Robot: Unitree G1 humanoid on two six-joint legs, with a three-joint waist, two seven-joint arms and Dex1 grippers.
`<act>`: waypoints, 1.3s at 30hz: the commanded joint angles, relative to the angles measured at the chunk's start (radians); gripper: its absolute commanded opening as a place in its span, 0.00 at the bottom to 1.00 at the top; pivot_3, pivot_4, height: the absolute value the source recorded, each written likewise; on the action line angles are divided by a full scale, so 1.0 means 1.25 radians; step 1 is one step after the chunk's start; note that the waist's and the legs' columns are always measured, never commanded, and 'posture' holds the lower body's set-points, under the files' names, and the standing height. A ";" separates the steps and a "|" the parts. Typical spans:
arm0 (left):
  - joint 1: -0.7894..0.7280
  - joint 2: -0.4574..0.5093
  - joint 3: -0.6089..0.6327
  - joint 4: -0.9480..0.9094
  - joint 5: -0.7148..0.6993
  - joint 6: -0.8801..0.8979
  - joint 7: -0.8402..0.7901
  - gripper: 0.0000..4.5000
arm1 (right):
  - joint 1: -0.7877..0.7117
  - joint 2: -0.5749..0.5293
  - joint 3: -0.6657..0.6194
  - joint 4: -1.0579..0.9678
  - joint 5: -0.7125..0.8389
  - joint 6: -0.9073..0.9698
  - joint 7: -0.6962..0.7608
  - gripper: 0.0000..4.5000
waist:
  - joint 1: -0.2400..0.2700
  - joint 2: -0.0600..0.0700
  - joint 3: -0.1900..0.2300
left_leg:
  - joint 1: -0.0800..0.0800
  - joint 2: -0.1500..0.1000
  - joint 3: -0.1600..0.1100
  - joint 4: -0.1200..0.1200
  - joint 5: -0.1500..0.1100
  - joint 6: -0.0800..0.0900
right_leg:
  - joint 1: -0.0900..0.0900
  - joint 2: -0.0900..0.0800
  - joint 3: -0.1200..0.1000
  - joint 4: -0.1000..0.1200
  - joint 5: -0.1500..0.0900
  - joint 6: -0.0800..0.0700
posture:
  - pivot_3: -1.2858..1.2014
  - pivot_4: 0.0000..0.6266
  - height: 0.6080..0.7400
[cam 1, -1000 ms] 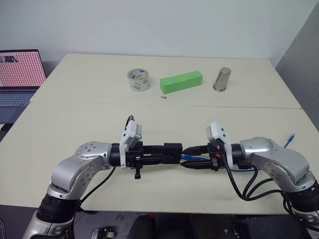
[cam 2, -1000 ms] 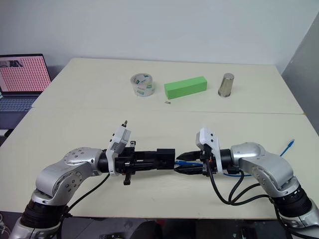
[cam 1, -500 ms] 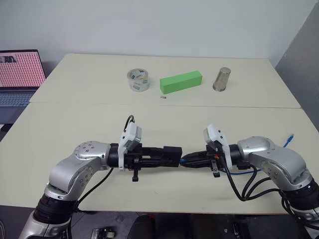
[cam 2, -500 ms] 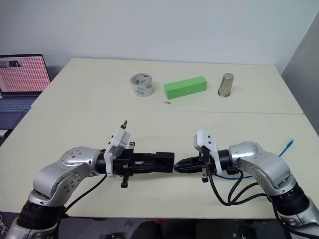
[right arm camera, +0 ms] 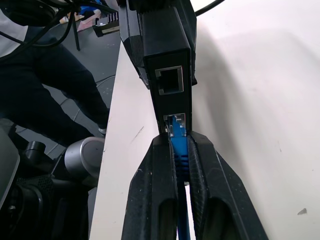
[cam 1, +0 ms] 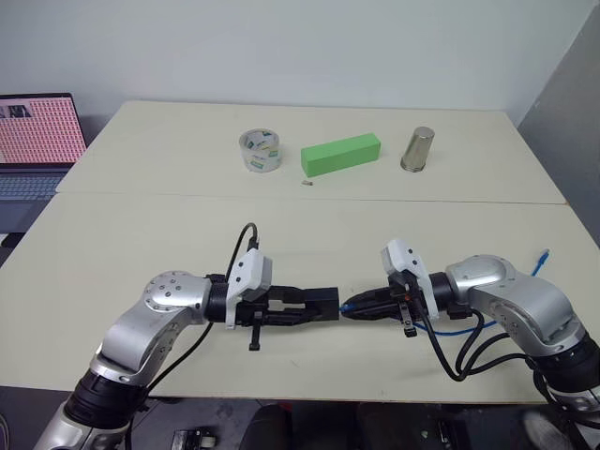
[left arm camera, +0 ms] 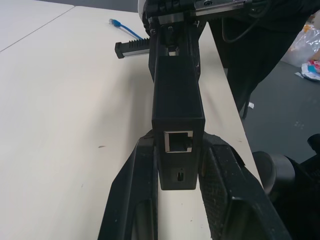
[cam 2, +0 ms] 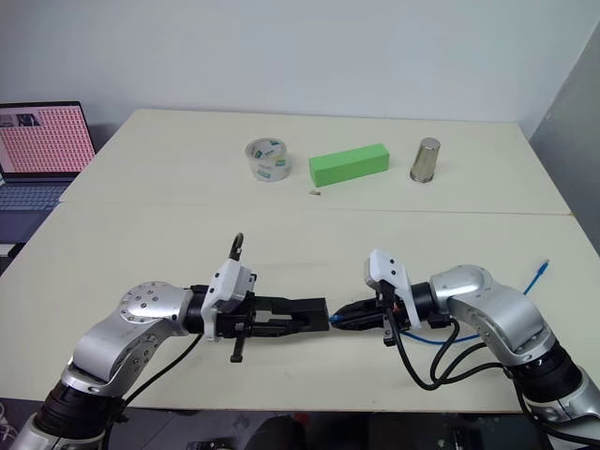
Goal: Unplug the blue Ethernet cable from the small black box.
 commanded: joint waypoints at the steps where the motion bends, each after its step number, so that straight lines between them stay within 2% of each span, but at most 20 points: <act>1: 0.003 0.026 0.023 0.035 0.041 -0.003 0.015 0.17 | 0.012 -0.023 -0.045 -0.006 -0.008 -0.011 0.002 0.00 | 0.000 0.000 0.000 | 0.000 0.000 0.000 0.000 0.000 0.000 | 0.000 0.000 0.000 0.000 0.000 0.000 | 0.52 0.24 1.00; 6: -0.005 0.007 0.015 0.021 0.017 0.012 0.021 0.17 | 0.023 -0.014 -0.026 -0.052 -0.025 -0.033 -0.008 0.00 | 0.000 0.000 0.000 | 0.000 0.000 0.000 0.000 0.000 0.000 | 0.000 0.000 0.000 0.000 0.000 0.000 | 0.52 0.24 1.00; 8: -0.008 0.000 0.015 0.019 0.012 0.017 0.022 0.17 | 0.029 -0.016 -0.023 -0.065 -0.030 -0.044 -0.004 0.16 | 0.000 0.000 0.000 | 0.000 0.000 0.000 0.000 0.000 0.000 | 0.000 0.000 0.000 0.000 0.000 0.000 | 0.52 0.24 1.00; 12: -0.017 -0.009 0.024 0.022 0.003 0.028 0.024 0.17 | 0.039 -0.025 -0.035 -0.087 -0.017 -0.028 -0.002 0.38 | 0.000 0.000 0.000 | 0.000 0.000 0.000 0.000 0.000 0.000 | 0.000 0.000 0.000 0.000 0.000 0.000 | 0.52 0.24 1.00; 16: -0.023 -0.015 0.033 0.019 -0.016 0.045 0.025 0.17 | 0.053 -0.009 -0.069 -0.093 0.018 0.010 -0.028 0.39 | 0.000 0.000 0.000 | 0.000 0.000 0.000 0.000 0.000 0.000 | 0.000 0.000 0.000 0.000 0.000 0.000 | 0.52 0.24 1.00; 25: -0.022 -0.007 0.041 0.000 -0.040 0.080 0.005 0.17 | 0.051 0.069 -0.073 -0.076 0.009 0.010 -0.088 0.39 | 0.000 0.000 0.000 | 0.000 0.000 0.000 0.000 0.000 0.000 | 0.000 0.000 0.000 0.000 0.000 0.000 | 0.52 0.24 1.00; 39: -0.031 -0.013 0.045 -0.006 -0.041 0.096 -0.001 0.17 | 0.057 0.088 -0.051 -0.052 -0.006 0.027 -0.098 0.39 | 0.000 0.000 0.000 | 0.000 0.000 0.000 0.000 0.000 0.000 | 0.000 0.000 0.000 0.000 0.000 0.000 | 0.52 0.24 1.00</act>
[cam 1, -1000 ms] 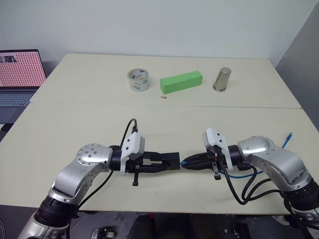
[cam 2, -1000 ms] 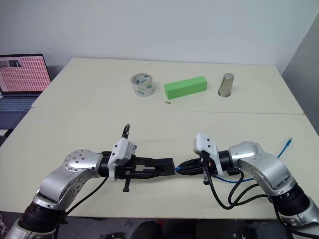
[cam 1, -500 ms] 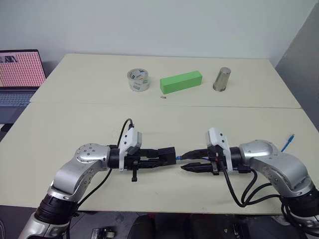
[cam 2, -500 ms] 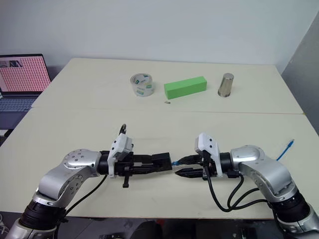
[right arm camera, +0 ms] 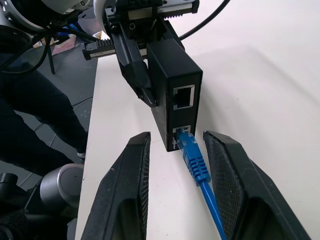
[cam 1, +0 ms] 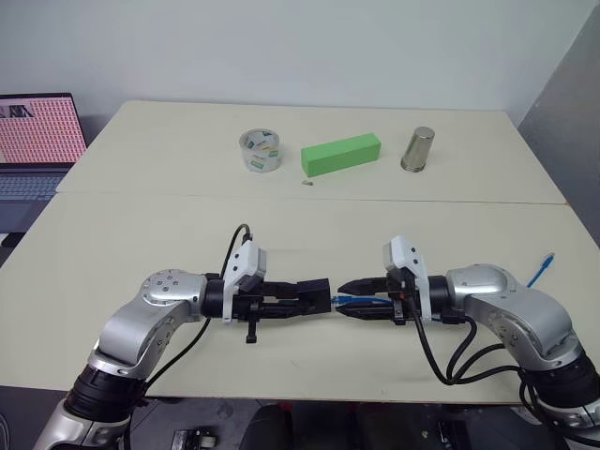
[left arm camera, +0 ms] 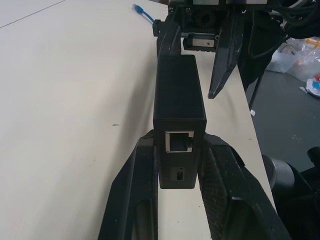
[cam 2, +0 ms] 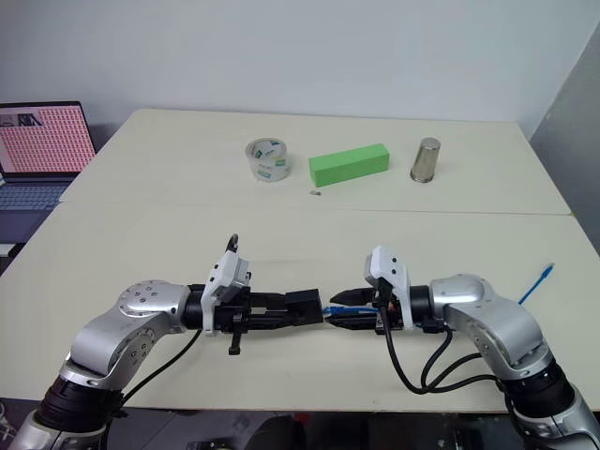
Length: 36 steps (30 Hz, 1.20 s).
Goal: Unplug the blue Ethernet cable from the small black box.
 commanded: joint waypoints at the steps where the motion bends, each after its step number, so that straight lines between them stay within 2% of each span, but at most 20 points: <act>1: -0.013 -0.001 0.017 -0.034 -0.019 -0.001 -0.004 0.17 | -0.008 0.010 0.011 0.005 -0.004 -0.006 -0.001 0.39 | 0.000 0.000 0.000 | 0.000 0.000 0.000 0.000 0.000 0.000 | 0.000 0.000 0.000 0.000 0.000 0.000 | 0.52 0.24 1.00; 12: -0.011 -0.001 0.012 -0.047 -0.017 0.001 -0.004 0.17 | -0.022 0.008 0.028 0.029 -0.024 -0.019 0.018 0.39 | 0.000 0.000 0.000 | 0.000 0.000 0.000 0.000 0.000 0.000 | 0.000 0.000 0.000 0.000 0.000 0.000 | 0.52 0.24 1.00; 15: -0.010 -0.001 0.009 -0.048 -0.012 -0.002 -0.005 0.17 | -0.026 0.006 0.026 0.034 -0.022 -0.018 0.025 0.30 | 0.000 0.000 0.000 | 0.000 0.000 0.000 0.000 0.000 0.000 | 0.000 0.000 0.000 0.000 0.000 0.000 | 0.52 0.24 1.00; 19: -0.008 0.003 0.005 -0.048 -0.005 -0.008 -0.010 0.17 | -0.029 -0.003 0.024 0.039 -0.023 -0.018 0.043 0.07 | 0.000 0.000 0.000 | 0.000 0.000 0.000 0.000 0.000 0.000 | 0.000 0.000 0.000 0.000 0.000 0.000 | 0.52 0.24 1.00; 21: -0.007 0.007 0.002 -0.048 0.001 -0.013 -0.014 0.17 | -0.033 -0.008 0.022 0.041 -0.023 -0.018 0.054 0.01 | 0.000 0.000 0.000 | 0.000 0.000 0.000 0.000 0.000 0.000 | 0.000 0.000 0.000 0.000 0.000 0.000 | 0.52 0.24 1.00; 36: 0.003 0.003 0.003 -0.050 -0.001 -0.017 -0.015 0.17 | -0.060 -0.019 0.039 0.048 -0.048 -0.028 0.103 0.01 | 0.000 0.000 0.000 | 0.000 0.000 0.000 0.000 0.000 0.000 | 0.000 0.000 0.000 0.000 0.000 0.000 | 0.52 0.24 1.00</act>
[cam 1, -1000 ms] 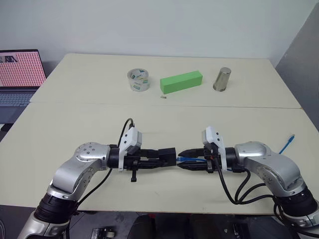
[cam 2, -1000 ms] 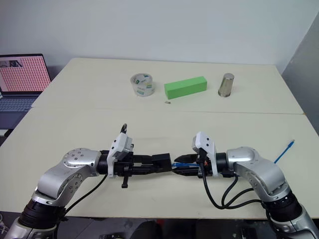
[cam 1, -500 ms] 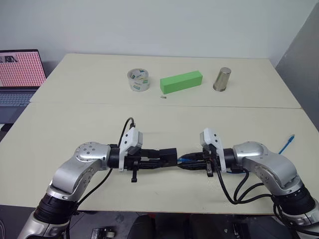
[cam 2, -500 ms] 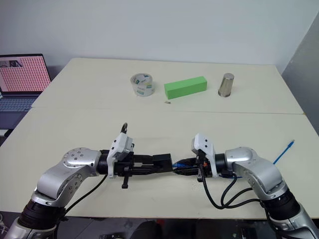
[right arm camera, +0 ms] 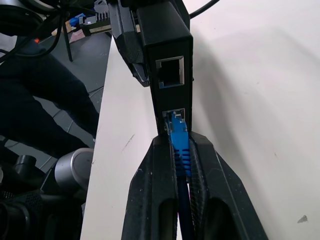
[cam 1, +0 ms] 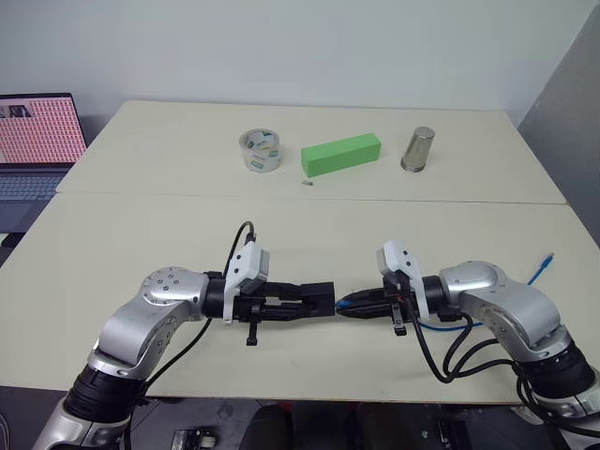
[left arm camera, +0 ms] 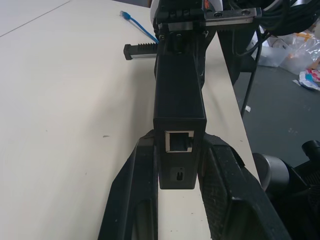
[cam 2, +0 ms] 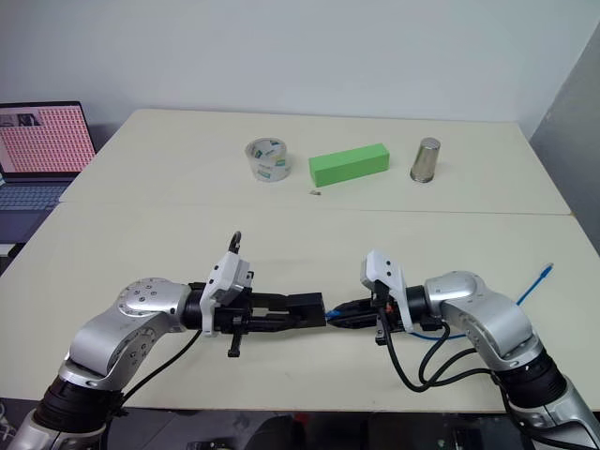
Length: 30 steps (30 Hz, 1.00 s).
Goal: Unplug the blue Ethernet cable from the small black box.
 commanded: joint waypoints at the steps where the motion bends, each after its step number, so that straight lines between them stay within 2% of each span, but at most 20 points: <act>1: 0.002 0.000 0.008 -0.023 -0.007 -0.001 0.003 0.17 | -0.019 -0.006 -0.005 -0.018 0.002 -0.017 0.013 0.01 | 0.000 0.000 0.000 | 0.000 0.000 0.000 0.000 0.000 0.000 | 0.000 0.000 0.000 0.000 0.000 0.000 | 0.52 0.24 1.00; 2: 0.002 0.000 0.008 -0.022 -0.008 0.000 0.003 0.17 | -0.018 -0.006 -0.007 -0.022 0.007 -0.014 0.014 0.01 | 0.000 0.000 0.000 | 0.000 0.000 0.000 0.000 0.000 0.000 | 0.000 0.000 0.000 0.000 0.000 0.000 | 0.52 0.24 1.00; 4: 0.003 0.001 0.007 -0.021 -0.007 -0.001 0.002 0.17 | -0.014 -0.009 -0.011 -0.029 0.010 -0.016 0.018 0.16 | 0.000 0.000 0.000 | 0.000 0.000 0.000 0.000 0.000 0.000 | 0.000 0.000 0.000 0.000 0.000 0.000 | 0.52 0.24 1.00; 9: 0.002 -0.003 0.012 -0.020 -0.021 0.012 0.003 0.17 | 0.005 -0.029 -0.026 -0.054 0.026 -0.008 0.024 0.39 | 0.000 0.000 0.000 | 0.000 0.000 0.000 0.000 0.000 0.000 | 0.000 0.000 0.000 0.000 0.000 0.000 | 0.52 0.24 1.00; 17: -0.015 -0.011 0.075 0.011 -0.139 0.125 0.003 0.17 | 0.031 0.009 -0.092 -0.065 0.113 0.057 -0.033 0.40 | 0.000 0.000 0.000 | 0.000 0.000 0.000 0.000 0.000 0.000 | 0.000 0.000 0.000 0.000 0.000 0.000 | 0.52 0.24 1.00; 30: -0.016 -0.004 0.071 0.002 -0.140 0.143 -0.003 0.17 | 0.017 0.023 -0.117 -0.059 0.182 0.107 -0.065 0.40 | 0.000 0.000 0.000 | 0.000 0.000 0.000 0.000 0.000 0.000 | 0.000 0.000 0.000 0.000 0.000 0.000 | 0.52 0.24 1.00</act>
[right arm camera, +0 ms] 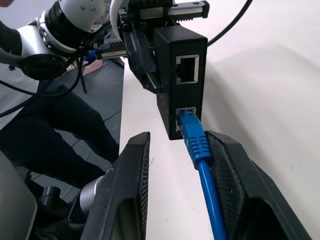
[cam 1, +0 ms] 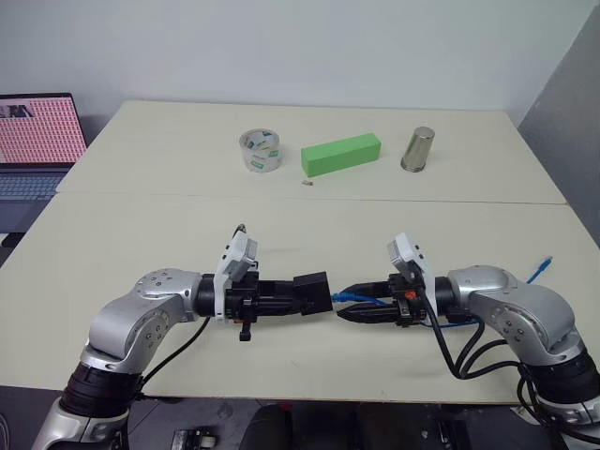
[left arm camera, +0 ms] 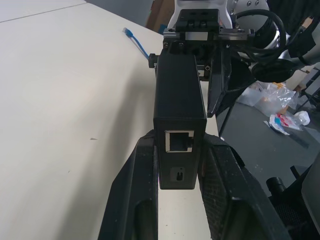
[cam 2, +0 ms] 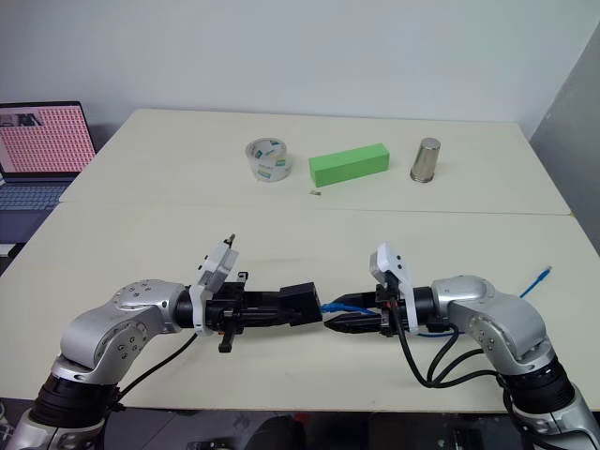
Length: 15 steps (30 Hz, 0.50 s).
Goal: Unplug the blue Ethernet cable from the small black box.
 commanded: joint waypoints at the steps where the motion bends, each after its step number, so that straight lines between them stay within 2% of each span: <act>1: -0.005 0.005 0.014 -0.028 -0.011 -0.005 -0.002 0.17 | -0.018 0.003 -0.025 -0.017 0.031 0.009 -0.008 0.40 | 0.000 0.000 0.000 | 0.000 0.000 0.000 0.000 0.000 0.000 | 0.000 0.000 0.000 0.000 0.000 0.000 | 0.52 0.24 1.00; 10: -0.004 -0.001 0.010 -0.040 -0.010 -0.005 0.006 0.17 | -0.026 0.005 -0.004 -0.012 0.018 0.008 -0.012 0.40 | 0.000 0.000 0.000 | 0.000 0.000 0.000 0.000 0.000 0.000 | 0.000 0.000 0.000 0.000 0.000 0.000 | 0.52 0.24 1.00; 15: -0.008 -0.004 0.009 -0.041 -0.011 -0.004 0.008 0.17 | -0.027 0.001 0.008 -0.013 0.007 0.002 -0.013 0.18 | 0.000 0.000 0.000 | 0.000 0.000 0.000 0.000 0.000 0.000 | 0.000 0.000 0.000 0.000 0.000 0.000 | 0.52 0.24 1.00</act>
